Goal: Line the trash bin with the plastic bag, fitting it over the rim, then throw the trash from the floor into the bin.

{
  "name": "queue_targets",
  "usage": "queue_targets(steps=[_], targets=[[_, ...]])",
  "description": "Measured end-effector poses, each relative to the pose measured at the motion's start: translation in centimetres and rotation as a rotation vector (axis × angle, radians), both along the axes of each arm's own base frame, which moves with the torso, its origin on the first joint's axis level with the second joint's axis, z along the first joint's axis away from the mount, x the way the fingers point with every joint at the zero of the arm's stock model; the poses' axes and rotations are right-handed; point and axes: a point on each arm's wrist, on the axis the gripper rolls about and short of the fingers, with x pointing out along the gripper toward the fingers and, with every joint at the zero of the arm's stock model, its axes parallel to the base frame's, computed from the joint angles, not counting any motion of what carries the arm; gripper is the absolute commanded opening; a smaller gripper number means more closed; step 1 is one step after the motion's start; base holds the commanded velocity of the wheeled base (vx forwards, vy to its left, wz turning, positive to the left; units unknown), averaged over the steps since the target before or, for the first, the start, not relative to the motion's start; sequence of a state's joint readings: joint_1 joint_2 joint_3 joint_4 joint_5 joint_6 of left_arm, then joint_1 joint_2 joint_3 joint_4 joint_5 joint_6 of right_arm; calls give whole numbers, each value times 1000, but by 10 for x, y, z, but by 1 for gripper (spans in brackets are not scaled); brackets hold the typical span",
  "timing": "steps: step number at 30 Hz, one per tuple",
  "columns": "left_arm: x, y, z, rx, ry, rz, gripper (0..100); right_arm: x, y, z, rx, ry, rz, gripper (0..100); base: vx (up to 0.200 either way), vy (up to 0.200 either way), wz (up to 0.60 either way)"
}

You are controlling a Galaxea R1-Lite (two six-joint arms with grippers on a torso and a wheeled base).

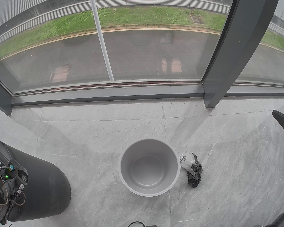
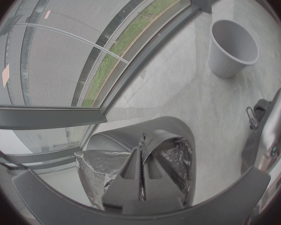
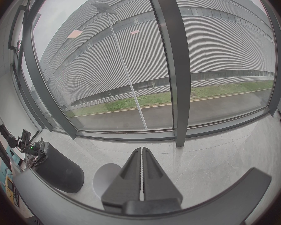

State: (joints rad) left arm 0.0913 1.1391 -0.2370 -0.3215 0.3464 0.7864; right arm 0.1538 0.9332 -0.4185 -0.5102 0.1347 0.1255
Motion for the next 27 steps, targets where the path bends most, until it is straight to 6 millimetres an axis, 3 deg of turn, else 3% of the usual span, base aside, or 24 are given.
queue_targets(steps=[6, 11, 21, 27], targets=[[6, -2, 11, -166, -109, -32, 0, -1, 0, 0, 0, -3, 0, 0, 0, 0, 0], [16, -5, 31, -454, -291, 25, 0, 0, 0, 0, -1, -2, -1, 0, 0, 0, 0], [39, -13, 96, -1082, -620, 147, 0, 3, 0, 2, 3, -13, -30, 0, 0, 0, 0], [46, -47, 141, -1414, -659, 51, 0, 8, 6, 2, 14, -11, -57, 0, 0, 0, 0]])
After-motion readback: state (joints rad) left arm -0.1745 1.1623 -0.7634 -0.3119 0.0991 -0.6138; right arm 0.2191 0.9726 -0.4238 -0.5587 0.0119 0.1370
